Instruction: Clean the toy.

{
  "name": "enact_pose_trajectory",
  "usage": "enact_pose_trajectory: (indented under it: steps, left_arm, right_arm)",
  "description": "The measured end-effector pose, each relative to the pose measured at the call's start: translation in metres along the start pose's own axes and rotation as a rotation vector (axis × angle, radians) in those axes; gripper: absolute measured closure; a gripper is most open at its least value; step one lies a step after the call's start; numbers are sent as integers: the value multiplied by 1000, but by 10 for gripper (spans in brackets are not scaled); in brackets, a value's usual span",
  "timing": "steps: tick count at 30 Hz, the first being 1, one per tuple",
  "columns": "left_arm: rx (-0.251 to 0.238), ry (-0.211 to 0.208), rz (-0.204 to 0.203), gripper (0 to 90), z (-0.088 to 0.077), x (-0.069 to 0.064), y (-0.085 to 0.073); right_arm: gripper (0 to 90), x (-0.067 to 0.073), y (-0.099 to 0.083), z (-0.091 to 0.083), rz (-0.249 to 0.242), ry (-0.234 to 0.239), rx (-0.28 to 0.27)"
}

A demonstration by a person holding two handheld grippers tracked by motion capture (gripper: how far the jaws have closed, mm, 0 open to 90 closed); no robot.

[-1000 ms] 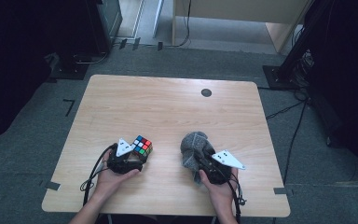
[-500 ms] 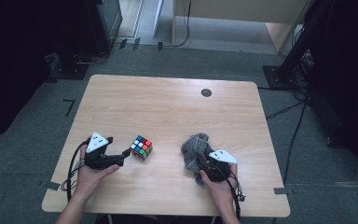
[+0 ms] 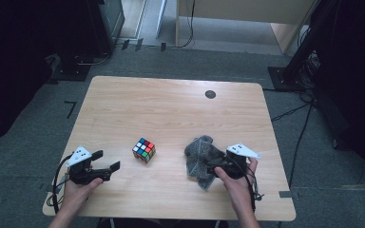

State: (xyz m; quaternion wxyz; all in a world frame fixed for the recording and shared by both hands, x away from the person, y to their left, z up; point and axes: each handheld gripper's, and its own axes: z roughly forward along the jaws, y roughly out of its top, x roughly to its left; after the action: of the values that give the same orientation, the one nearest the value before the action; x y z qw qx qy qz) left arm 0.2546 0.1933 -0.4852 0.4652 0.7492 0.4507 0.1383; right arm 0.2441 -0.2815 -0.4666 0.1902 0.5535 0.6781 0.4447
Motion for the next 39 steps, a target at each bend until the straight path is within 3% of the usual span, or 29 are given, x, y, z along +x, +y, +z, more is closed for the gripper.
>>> enact_pose_trajectory:
  steps: [4, 9, 15, 18, 20, 23, 29, 31, 36, 38, 39]
  left_arm:
    - [25, 37, -36, 100, -4, 10, -8]
    - [49, 80, -75, 100, -12, 21, -19]
    - [63, 105, -90, 100, -21, 29, -32]
    - [63, 86, -115, 101, -25, 34, -33]
    - [85, 106, -115, 101, -26, 37, -34]
    - [125, 156, -103, 128, -26, 40, -36]
    - [157, 165, -65, 129, -23, 38, -39]
    - [165, 176, -43, 129, -21, 36, -39]
    - [173, 223, 17, 129, -17, 30, -41]
    - [197, 264, 78, 129, -13, 25, -42]
    - [201, 253, 87, 123, -12, 23, -41]
  right_arm:
    - [0, -20, -4, -21, -19, -42, 1]
    - [0, -51, -20, -42, -6, -106, 15]
    - [0, -83, -48, -58, 7, -175, 55]
    - [0, -92, -59, -64, -18, -202, 88]
    - [0, -97, -63, -68, -35, -217, 106]
    - [0, -106, -66, -74, -8, -222, 101]
    - [15, -121, -73, -78, 48, -265, 107]
    - [45, -122, -76, -75, 78, -300, 141]
    - [43, -122, -79, -70, 54, -332, 171]
    - [43, -122, -80, -70, 45, -341, 170]
    - [42, -122, -80, -70, 47, -343, 169]
